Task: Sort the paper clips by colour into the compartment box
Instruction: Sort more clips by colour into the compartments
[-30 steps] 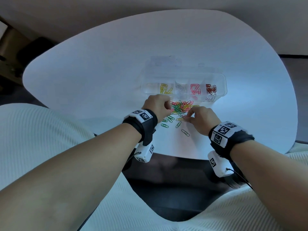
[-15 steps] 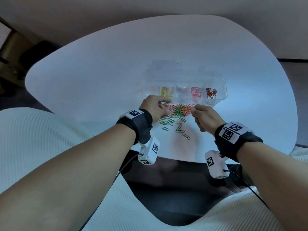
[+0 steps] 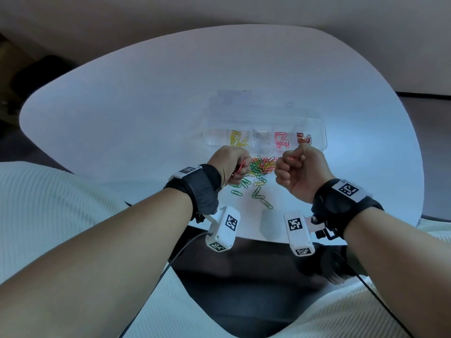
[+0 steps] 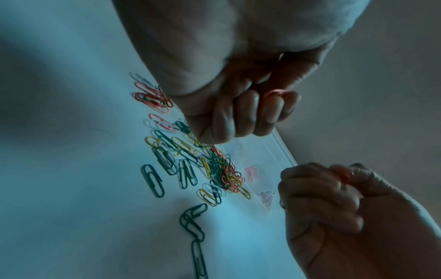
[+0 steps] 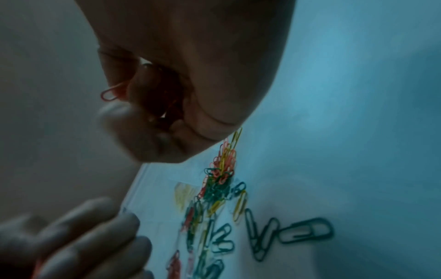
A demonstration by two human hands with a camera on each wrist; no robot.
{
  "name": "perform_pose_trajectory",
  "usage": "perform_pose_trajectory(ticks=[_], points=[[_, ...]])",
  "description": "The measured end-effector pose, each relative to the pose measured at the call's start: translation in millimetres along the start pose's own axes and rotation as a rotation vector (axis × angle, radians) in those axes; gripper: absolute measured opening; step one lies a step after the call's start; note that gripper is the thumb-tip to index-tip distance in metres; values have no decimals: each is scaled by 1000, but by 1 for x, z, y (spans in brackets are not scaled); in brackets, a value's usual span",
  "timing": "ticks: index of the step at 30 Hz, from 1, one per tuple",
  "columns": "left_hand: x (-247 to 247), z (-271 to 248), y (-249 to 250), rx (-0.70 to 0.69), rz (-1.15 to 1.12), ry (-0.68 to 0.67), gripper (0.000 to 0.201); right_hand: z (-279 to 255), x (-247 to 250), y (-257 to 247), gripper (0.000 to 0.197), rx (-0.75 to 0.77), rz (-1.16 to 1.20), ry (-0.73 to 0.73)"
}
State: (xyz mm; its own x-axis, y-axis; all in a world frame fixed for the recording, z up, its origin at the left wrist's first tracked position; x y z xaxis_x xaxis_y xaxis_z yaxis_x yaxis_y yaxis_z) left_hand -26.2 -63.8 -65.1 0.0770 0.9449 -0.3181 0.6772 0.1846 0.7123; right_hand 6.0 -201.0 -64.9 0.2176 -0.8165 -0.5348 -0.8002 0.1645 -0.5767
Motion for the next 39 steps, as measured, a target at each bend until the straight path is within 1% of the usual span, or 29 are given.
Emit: perform_pose_trajectory(ticks=[4, 7, 9, 11, 12, 13, 15, 16, 17, 18, 19, 21, 22, 24, 26, 29, 30, 31, 32, 34, 35, 36, 37, 39], points=[[2, -5, 0, -30, -16, 14, 27, 0, 3, -4, 22, 45, 42, 34], [3, -8, 1, -57, -20, 36, 27, 1, -3, -5, 25, 39, 89, -24], [4, -9, 3, -63, -11, 57, 31, 2, -6, -3, 37, 9, 95, -43], [5, -11, 6, -55, 23, 89, 34, 4, -1, 5, 48, -92, 34, 7], [5, -12, 8, -43, 79, 106, 35, 4, 2, 8, 49, -159, -97, 54], [6, -13, 11, -26, 192, 125, 35, 4, 6, 10, 47, -230, -335, 108], [9, -16, 20, 26, 537, 175, 35, 3, 8, 5, 39, -348, -1019, 176], [12, -17, 23, 58, 700, 205, 33, 5, 4, 0, 38, -359, -1303, 178], [15, -18, 27, 84, 812, 233, 32, 8, 0, -3, 36, -352, -1449, 169], [19, -19, 30, 93, 873, 253, 32, 11, -2, -6, 34, -353, -1485, 160], [22, -20, 36, 84, 904, 270, 34, 14, -2, -9, 31, -357, -1465, 150], [26, -24, 51, 41, 932, 304, 36, 15, -10, -20, 30, -308, -1402, 140], [26, -25, 59, 10, 939, 321, 36, 15, -17, -27, 30, -268, -1361, 124], [29, -27, 74, -44, 927, 368, 37, 14, -28, -36, 36, -177, -1280, 105], [36, -28, 83, -75, 905, 399, 41, 14, -37, -39, 38, -108, -1170, 66], [46, -27, 90, -133, 857, 400, 41, 21, -48, -31, 27, -68, -994, 22], [48, -27, 91, -151, 822, 404, 39, 25, -49, -31, 23, -42, -958, 40], [50, -26, 92, -165, 792, 407, 37, 28, -47, -36, 20, 10, -938, 92], [49, -24, 92, -175, 779, 407, 34, 29, -44, -46, 18, 92, -946, 177], [39, -16, 92, -201, 791, 394, 30, 23, -33, -75, 16, 282, -1047, 397], [32, -12, 93, -223, 801, 389, 29, 17, -27, -88, 16, 345, -1103, 497], [24, -7, 95, -247, 809, 386, 29, 12, -22, -97, 17, 367, -1147, 556], [15, -2, 96, -272, 810, 385, 29, 11, -16, -101, 20, 339, -1188, 565], [-2, 11, 100, -317, 792, 381, 30, 14, -8, -96, 33, 195, -1288, 482]])
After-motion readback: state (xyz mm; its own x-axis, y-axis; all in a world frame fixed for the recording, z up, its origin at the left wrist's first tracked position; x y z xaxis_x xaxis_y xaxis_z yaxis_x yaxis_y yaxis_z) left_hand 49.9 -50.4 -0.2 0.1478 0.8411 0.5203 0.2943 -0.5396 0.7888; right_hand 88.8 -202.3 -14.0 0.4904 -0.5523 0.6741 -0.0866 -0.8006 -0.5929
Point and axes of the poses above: each hand's wrist, its own z-axis towards the middle knuckle, its own x-axis out of the back of the hand, y = z × x, the point moved 8 cm from there along z, towards the middle knuckle, and after that the axes turned 12 degrees about -y, right-handed, at the moved point
